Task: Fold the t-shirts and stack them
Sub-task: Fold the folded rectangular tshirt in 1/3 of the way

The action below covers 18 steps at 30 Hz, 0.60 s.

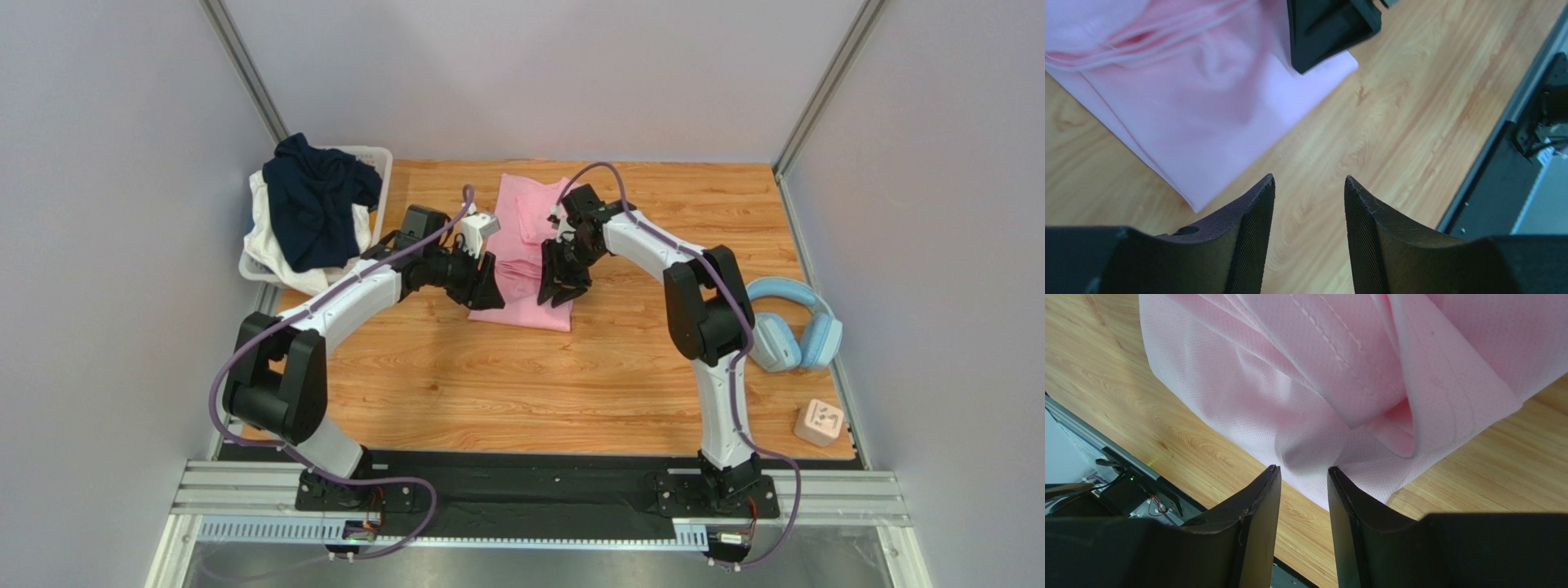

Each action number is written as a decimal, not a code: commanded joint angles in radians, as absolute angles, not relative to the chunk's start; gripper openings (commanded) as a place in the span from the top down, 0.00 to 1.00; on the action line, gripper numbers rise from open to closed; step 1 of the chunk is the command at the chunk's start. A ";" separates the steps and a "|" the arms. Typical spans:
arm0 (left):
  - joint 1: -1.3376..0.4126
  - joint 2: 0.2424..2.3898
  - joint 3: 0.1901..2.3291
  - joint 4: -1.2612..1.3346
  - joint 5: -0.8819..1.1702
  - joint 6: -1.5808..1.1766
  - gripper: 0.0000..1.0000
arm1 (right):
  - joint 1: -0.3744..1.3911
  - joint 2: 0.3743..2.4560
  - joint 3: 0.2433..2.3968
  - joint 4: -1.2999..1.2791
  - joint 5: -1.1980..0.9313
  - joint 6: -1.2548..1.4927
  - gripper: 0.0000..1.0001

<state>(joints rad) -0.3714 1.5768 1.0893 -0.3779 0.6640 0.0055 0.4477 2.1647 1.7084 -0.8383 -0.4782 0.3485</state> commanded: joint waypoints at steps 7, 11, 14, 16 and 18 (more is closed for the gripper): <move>-0.365 1.736 1.146 -0.181 0.526 0.106 0.52 | 0.471 2.192 1.850 -0.867 -0.460 0.342 0.61; -0.362 1.793 1.152 -0.161 0.491 0.112 0.53 | 0.471 2.201 1.867 -0.870 -0.448 0.341 0.61; -0.362 1.802 1.164 -0.169 0.486 0.112 0.54 | 0.469 2.236 1.901 -0.887 -0.452 0.344 0.61; -0.362 1.799 1.172 -0.186 0.489 0.117 0.55 | 0.471 2.258 1.923 -0.888 -0.459 0.347 0.62; -0.362 1.786 1.167 -0.187 0.488 0.121 0.55 | 0.469 2.270 1.939 -0.891 -0.456 0.350 0.62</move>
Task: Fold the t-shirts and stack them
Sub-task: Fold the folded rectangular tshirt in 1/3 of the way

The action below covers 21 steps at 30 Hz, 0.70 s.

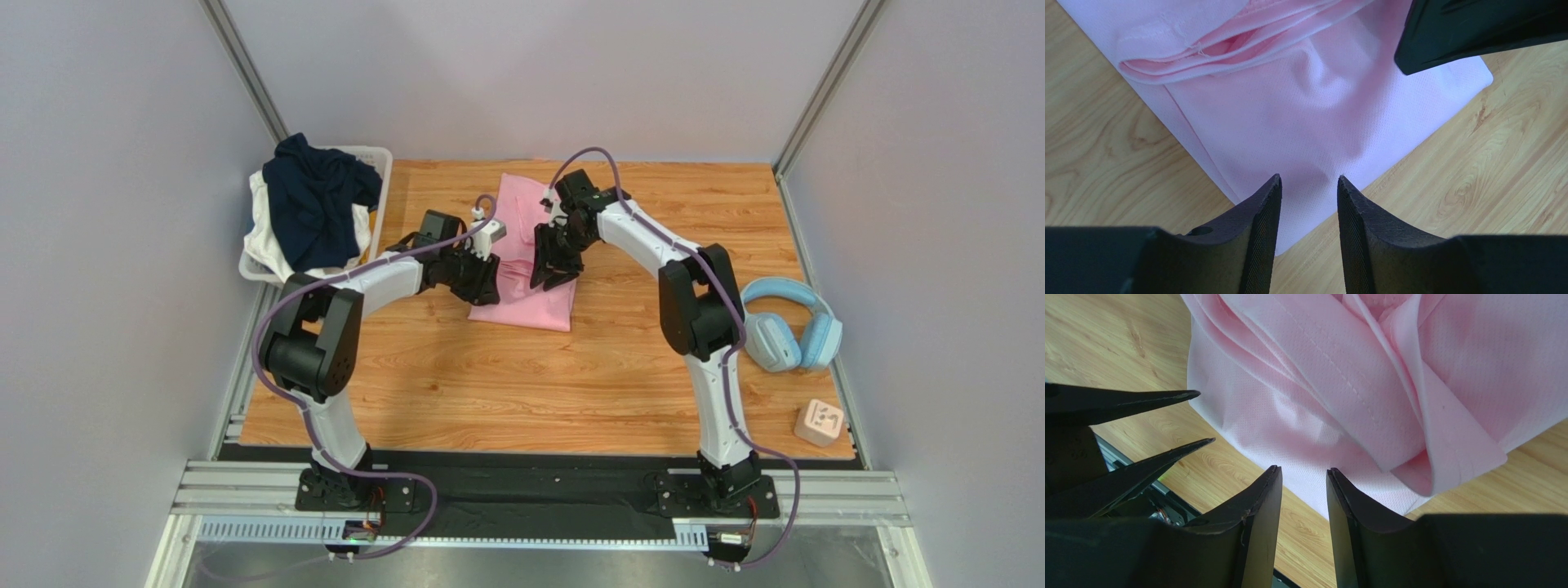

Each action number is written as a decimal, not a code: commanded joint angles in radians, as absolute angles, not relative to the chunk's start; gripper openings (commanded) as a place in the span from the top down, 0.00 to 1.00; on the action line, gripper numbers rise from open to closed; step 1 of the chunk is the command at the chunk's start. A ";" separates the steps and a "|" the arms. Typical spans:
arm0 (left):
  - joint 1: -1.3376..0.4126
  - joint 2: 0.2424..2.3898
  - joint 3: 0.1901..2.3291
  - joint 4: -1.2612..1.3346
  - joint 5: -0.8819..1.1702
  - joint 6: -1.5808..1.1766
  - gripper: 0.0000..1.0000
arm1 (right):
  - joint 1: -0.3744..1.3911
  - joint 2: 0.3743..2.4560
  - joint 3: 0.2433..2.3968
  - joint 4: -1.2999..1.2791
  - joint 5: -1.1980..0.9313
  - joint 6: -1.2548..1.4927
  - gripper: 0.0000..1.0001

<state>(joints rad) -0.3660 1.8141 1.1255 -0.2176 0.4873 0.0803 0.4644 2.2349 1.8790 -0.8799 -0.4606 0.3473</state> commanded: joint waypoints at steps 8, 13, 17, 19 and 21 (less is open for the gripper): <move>-0.362 1.747 1.169 -0.225 0.520 0.121 0.56 | 0.450 2.350 2.069 -0.916 -0.436 0.354 0.63; -0.362 1.704 1.131 -0.225 0.520 0.133 0.56 | 0.422 2.411 2.183 -0.939 -0.425 0.351 0.63; -0.362 1.668 1.131 -0.253 0.526 0.133 0.57 | 0.382 2.454 2.262 -0.943 -0.428 0.353 0.63; -0.362 1.646 1.131 -0.276 0.532 0.132 0.57 | 0.365 2.482 2.301 -0.943 -0.431 0.357 0.63; -0.362 1.609 1.127 -0.296 0.535 0.137 0.57 | 0.342 2.497 2.321 -0.940 -0.436 0.359 0.63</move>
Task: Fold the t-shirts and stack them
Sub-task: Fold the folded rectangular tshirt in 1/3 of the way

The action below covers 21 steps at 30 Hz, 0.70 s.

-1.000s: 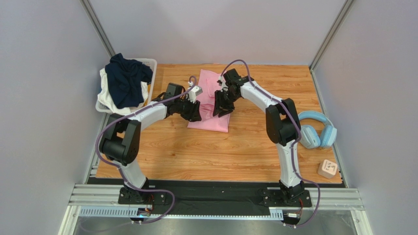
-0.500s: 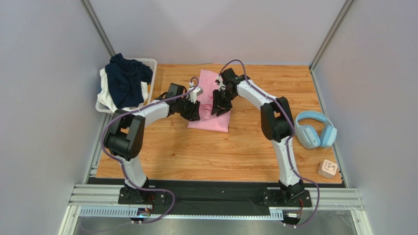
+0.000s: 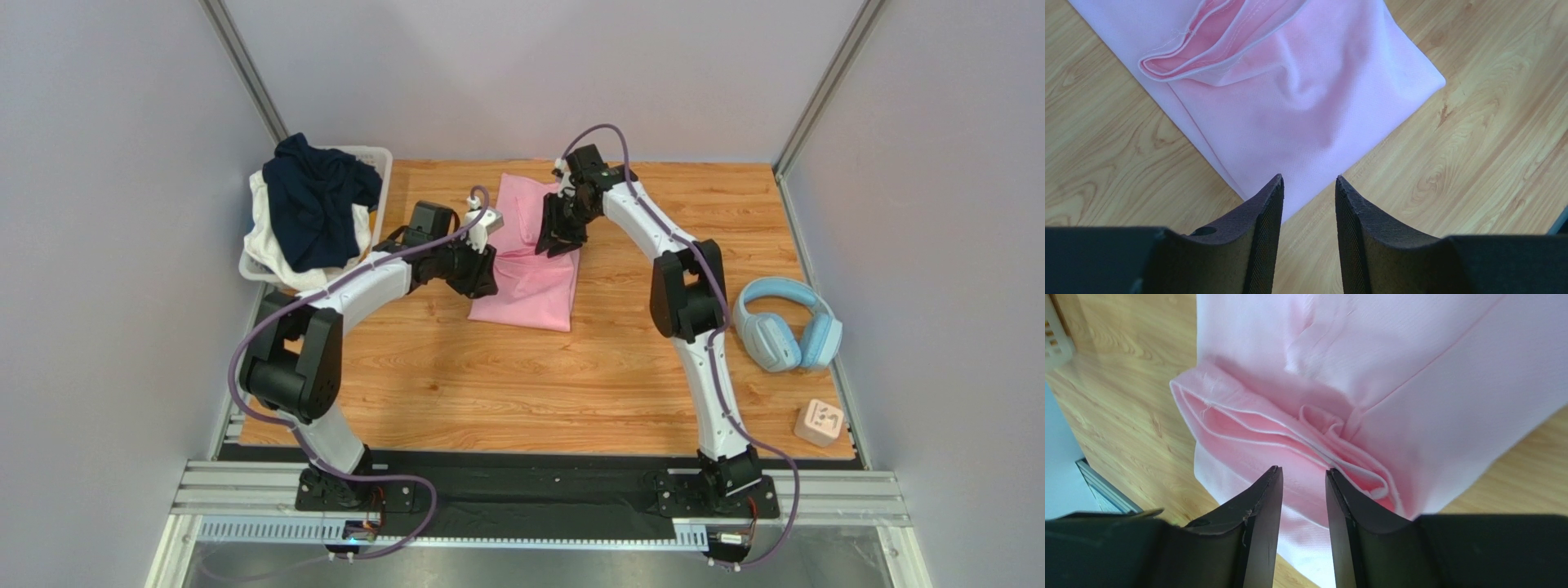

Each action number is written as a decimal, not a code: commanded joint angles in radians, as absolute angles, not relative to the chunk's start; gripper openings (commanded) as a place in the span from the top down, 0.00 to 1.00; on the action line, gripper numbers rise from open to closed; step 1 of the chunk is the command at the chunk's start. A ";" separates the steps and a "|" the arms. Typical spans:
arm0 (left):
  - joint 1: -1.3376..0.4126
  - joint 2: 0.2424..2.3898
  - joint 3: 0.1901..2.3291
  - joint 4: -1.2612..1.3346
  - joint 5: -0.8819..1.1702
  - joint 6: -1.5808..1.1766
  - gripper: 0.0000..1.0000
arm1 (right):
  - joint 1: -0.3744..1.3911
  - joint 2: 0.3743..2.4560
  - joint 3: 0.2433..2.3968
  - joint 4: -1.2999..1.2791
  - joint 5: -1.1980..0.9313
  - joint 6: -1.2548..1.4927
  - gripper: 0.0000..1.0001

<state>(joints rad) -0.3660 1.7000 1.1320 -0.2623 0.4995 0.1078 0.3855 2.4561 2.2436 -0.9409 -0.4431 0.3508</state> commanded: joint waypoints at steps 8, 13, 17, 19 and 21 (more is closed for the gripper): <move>-0.362 1.488 1.120 -0.373 0.552 0.129 0.57 | 0.295 2.582 2.492 -0.922 -0.437 0.344 0.60; -0.338 1.399 1.140 -0.422 0.551 0.115 0.57 | 0.287 2.452 2.458 -0.916 -0.388 0.354 0.60; -0.304 1.306 1.173 -0.456 0.569 0.092 0.57 | 0.325 2.287 2.297 -0.865 -0.461 0.374 0.57; -0.299 1.235 1.175 -0.457 0.539 0.098 0.57 | 0.362 2.220 2.234 -0.829 -0.552 0.388 0.56; -0.298 1.200 1.186 -0.472 0.487 0.103 0.56 | 0.397 2.185 2.157 -0.824 -0.574 0.380 0.56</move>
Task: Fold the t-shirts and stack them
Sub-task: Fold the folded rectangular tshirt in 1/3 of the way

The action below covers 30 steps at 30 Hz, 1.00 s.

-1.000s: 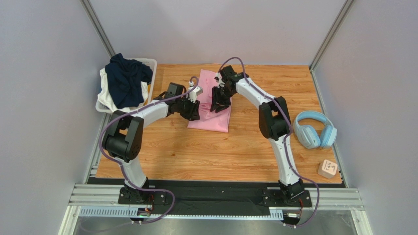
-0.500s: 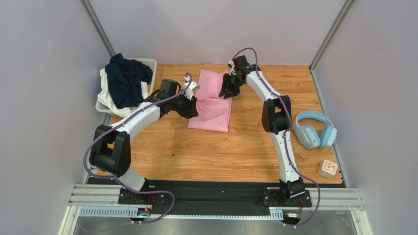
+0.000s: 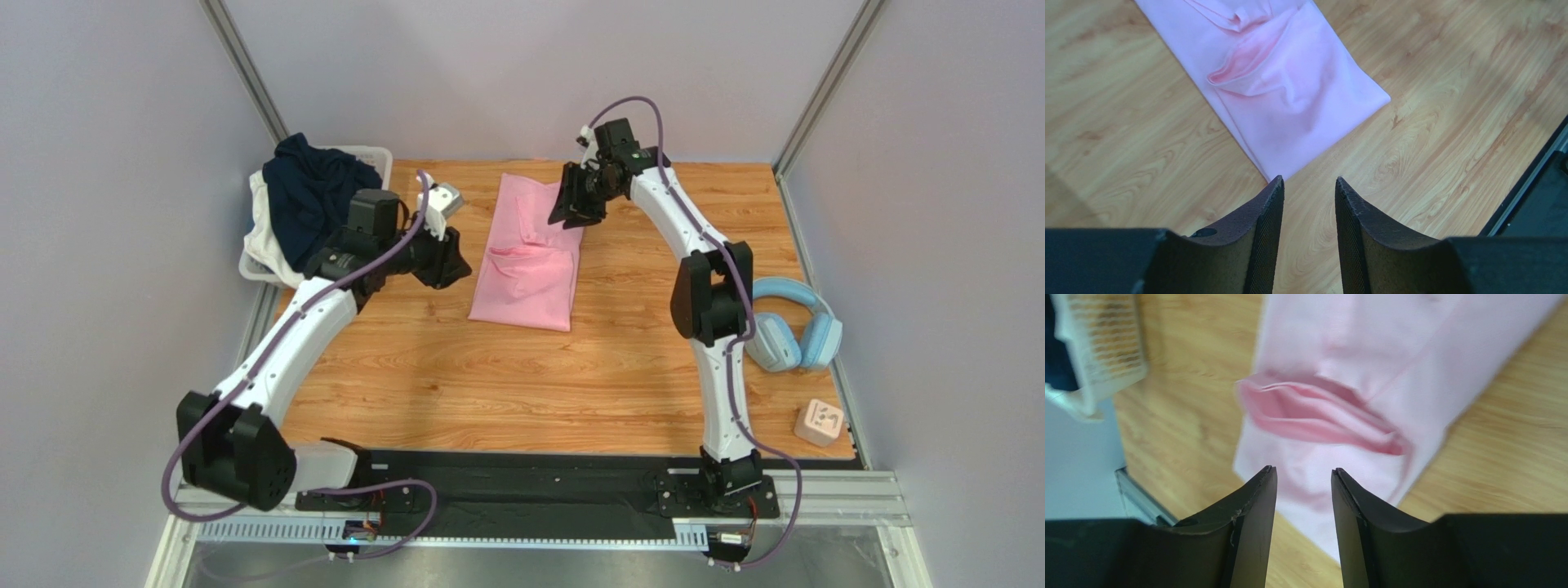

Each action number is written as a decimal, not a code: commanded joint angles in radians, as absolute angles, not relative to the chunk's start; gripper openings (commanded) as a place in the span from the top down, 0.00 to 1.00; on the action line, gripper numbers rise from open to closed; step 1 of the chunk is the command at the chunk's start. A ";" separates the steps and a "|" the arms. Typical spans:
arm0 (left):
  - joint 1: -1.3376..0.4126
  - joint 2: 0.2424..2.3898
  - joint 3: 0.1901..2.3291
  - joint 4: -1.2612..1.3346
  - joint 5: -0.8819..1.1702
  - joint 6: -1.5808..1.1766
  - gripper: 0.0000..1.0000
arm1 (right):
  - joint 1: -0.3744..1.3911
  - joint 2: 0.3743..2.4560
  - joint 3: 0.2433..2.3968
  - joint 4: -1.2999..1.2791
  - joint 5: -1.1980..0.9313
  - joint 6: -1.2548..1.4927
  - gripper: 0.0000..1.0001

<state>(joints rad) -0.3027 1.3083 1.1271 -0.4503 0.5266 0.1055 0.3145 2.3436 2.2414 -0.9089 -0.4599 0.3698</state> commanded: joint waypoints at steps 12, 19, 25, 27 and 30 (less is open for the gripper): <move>-0.255 1.197 1.187 -0.541 0.405 0.089 0.54 | 0.538 2.420 2.186 -0.844 -0.634 0.365 0.57; -0.250 1.209 1.190 -0.532 0.428 0.081 0.54 | 0.516 2.522 2.313 -0.871 -0.627 0.356 0.57; -0.250 1.216 1.183 -0.532 0.448 0.078 0.54 | 0.454 2.585 2.378 -0.850 -0.661 0.382 0.56; -0.250 1.216 1.183 -0.534 0.443 0.080 0.54 | 0.439 2.594 2.372 -0.824 -0.664 0.402 0.56; -0.250 1.218 1.184 -0.534 0.439 0.087 0.54 | 0.408 2.606 2.350 -0.786 -0.687 0.429 0.56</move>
<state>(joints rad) -0.2546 1.2190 1.1824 -0.5423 0.4282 0.0921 0.4473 2.5706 2.3417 -0.8513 -0.6487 0.3843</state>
